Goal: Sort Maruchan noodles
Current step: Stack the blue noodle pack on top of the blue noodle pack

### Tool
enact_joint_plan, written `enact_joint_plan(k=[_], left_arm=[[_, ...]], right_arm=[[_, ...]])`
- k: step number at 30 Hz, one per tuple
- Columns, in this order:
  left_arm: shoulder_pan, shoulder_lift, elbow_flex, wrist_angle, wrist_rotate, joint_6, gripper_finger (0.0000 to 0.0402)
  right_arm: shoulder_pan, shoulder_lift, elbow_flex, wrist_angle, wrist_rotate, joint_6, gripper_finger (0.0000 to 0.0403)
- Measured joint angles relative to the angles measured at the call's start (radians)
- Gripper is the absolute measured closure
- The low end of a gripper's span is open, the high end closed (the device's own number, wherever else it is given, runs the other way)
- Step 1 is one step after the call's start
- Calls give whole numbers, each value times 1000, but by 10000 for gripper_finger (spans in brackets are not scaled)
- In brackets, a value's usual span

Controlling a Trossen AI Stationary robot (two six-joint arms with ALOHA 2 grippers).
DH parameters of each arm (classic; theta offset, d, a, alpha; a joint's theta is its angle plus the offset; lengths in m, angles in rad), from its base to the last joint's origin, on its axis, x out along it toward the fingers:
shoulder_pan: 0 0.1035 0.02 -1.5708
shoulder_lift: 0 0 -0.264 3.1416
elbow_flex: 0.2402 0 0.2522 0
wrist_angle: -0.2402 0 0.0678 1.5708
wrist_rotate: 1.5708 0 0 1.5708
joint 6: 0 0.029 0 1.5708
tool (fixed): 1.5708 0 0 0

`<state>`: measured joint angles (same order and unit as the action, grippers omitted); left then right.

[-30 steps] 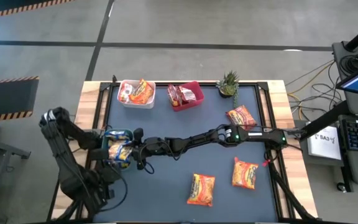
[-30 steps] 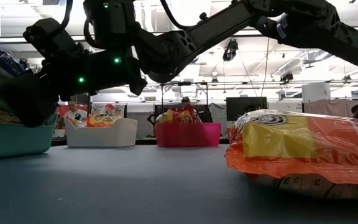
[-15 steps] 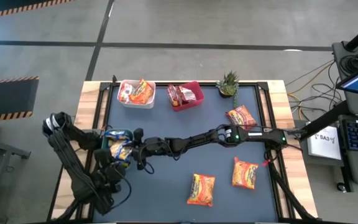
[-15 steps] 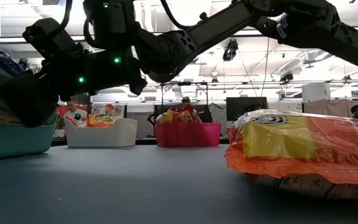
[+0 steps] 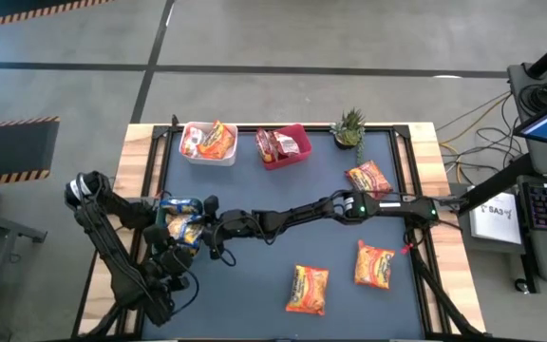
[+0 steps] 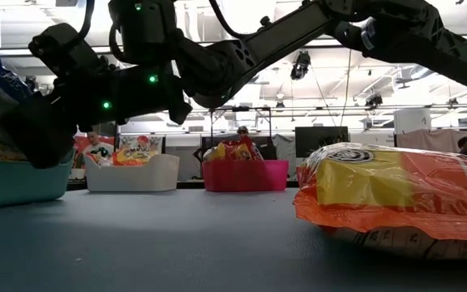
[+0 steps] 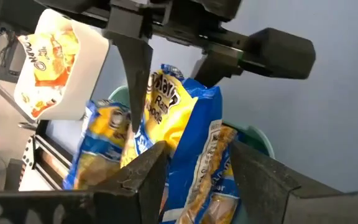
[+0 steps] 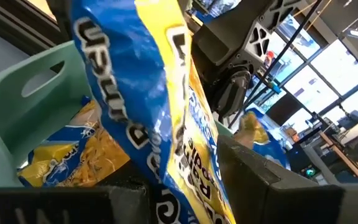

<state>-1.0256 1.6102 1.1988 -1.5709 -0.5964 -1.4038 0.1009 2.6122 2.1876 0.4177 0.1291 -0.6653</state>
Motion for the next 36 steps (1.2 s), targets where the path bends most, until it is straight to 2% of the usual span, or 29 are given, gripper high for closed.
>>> enact_joint_plan(k=[9, 19, 26, 36], left_arm=[[1, 0, -13, -1, 11, -16, 264], [1, 0, 9, 0, 65, 13, 355], [1, 0, 32, 2, 69, 28, 394], [1, 0, 31, 3, 79, 7, 401]], right_arm=[[6, 0, 0, -5, 2, -1, 273], [9, 0, 0, 4, 6, 36, 273], [17, -2, 0, 6, 5, 51, 273], [29, -3, 0, -22, 9, 23, 275]])
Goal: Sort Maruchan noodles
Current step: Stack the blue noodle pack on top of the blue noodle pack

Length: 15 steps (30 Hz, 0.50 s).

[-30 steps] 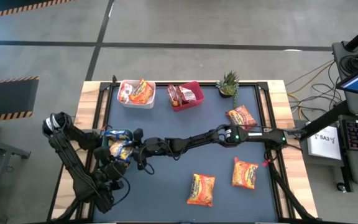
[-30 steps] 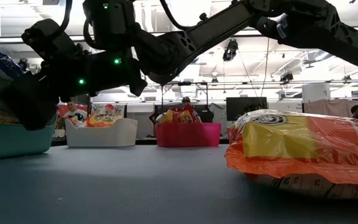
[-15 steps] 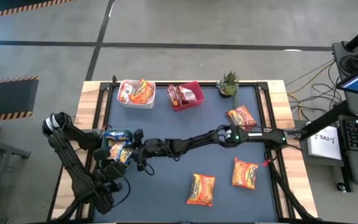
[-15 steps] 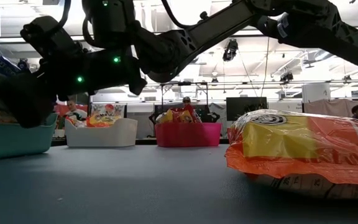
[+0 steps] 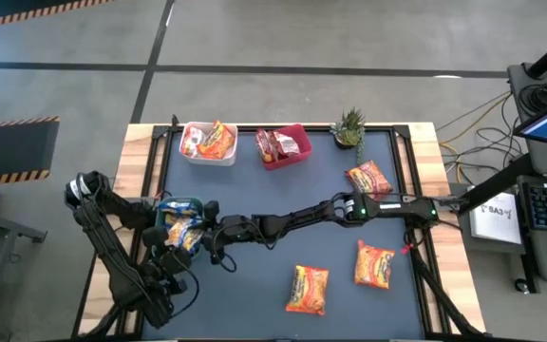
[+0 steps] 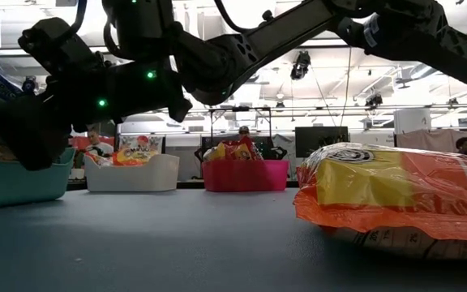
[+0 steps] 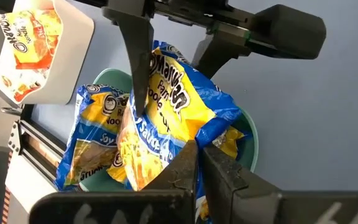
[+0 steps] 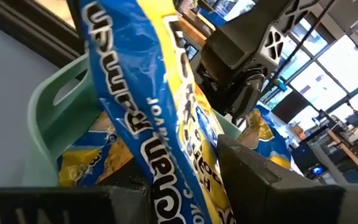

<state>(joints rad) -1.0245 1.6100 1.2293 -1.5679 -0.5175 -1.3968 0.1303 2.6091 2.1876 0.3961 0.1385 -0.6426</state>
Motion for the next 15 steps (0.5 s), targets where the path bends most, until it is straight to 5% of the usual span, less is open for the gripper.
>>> enact_joint_plan(k=[7, 15], left_arm=[[0, 0, 0, -3, 0, 0, 401], [0, 0, 0, -3, 0, 0, 401]], right_arm=[[0, 0, 0, 3, 2, 4, 274], [1, 0, 0, 4, 5, 13, 216]])
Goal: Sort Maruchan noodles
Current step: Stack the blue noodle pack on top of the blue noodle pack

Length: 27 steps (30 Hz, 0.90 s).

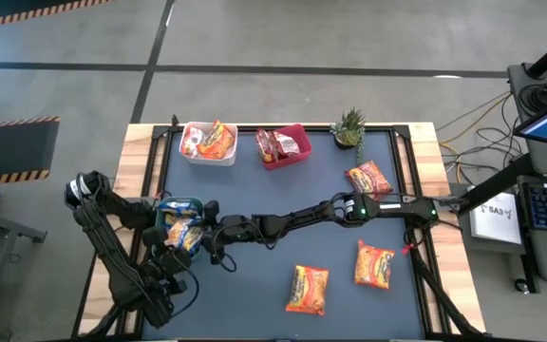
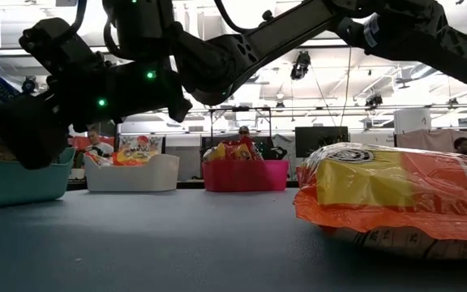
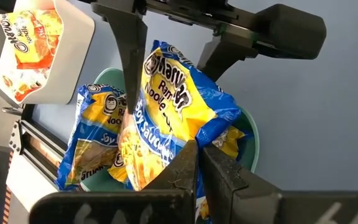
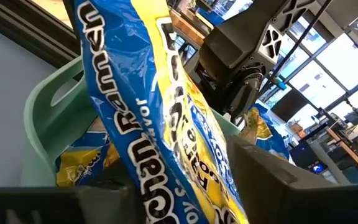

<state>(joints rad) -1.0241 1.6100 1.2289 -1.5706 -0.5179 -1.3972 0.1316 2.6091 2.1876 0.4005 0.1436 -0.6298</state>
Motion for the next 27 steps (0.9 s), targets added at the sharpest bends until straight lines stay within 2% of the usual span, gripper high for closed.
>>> enact_joint_plan(k=[3, 8, 13, 23, 27], left_arm=[[0, 0, 0, 0, 0, 0, 401], [0, 0, -1, 0, -1, 0, 401], [1, 0, -1, -1, -1, -9, 401], [2, 1, -3, -2, 3, -26, 401], [0, 1, -3, 1, 11, -26, 401]], right_arm=[[2, 0, 0, 2, 11, 8, 190], [16, 0, 0, 9, 91, -19, 150], [34, -2, 0, 8, 80, -45, 122], [83, -12, 4, -5, 65, -57, 104], [92, -40, 3, -109, 73, -24, 110]])
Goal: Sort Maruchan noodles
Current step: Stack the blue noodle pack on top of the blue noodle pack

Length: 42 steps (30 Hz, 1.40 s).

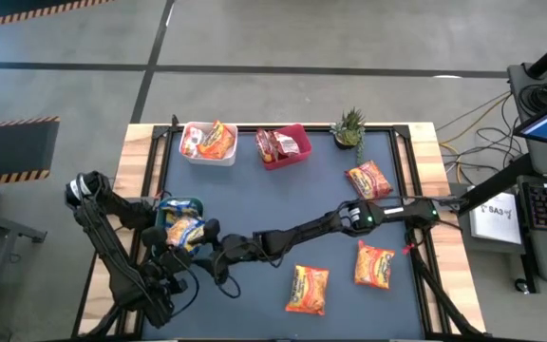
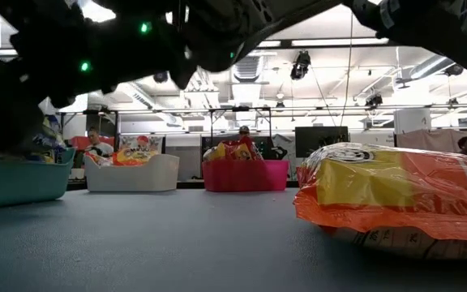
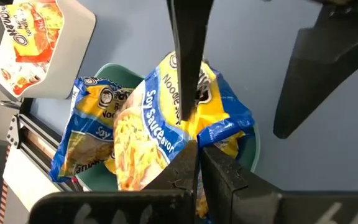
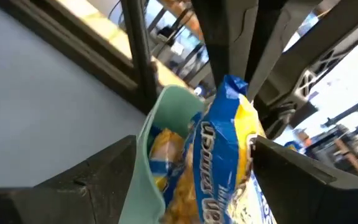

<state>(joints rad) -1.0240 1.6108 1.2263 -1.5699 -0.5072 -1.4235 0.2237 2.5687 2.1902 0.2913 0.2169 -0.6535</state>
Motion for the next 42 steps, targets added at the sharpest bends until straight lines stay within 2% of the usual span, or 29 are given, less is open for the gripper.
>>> enact_joint_plan(k=[10, 17, 23, 29, 32, 42], left_arm=[[1, 0, 0, -1, 3, -10, 401], [0, 0, 0, 3, 22, -11, 401], [0, 0, 1, 5, 22, -26, 401], [0, 0, 2, 6, 22, -27, 401], [0, 0, 2, 9, 22, -28, 401], [0, 0, 2, 13, 21, -31, 401]], right_arm=[[1, -97, 0, -159, -8, 39, 112], [0, -171, -2, -365, 3, 41, 133], [-2, -231, -2, -592, -3, 60, 199], [-12, -246, -5, -775, -63, 136, 321], [-32, -242, -33, -769, -102, 162, 380], [-102, -238, -144, -551, -137, 202, 394]])
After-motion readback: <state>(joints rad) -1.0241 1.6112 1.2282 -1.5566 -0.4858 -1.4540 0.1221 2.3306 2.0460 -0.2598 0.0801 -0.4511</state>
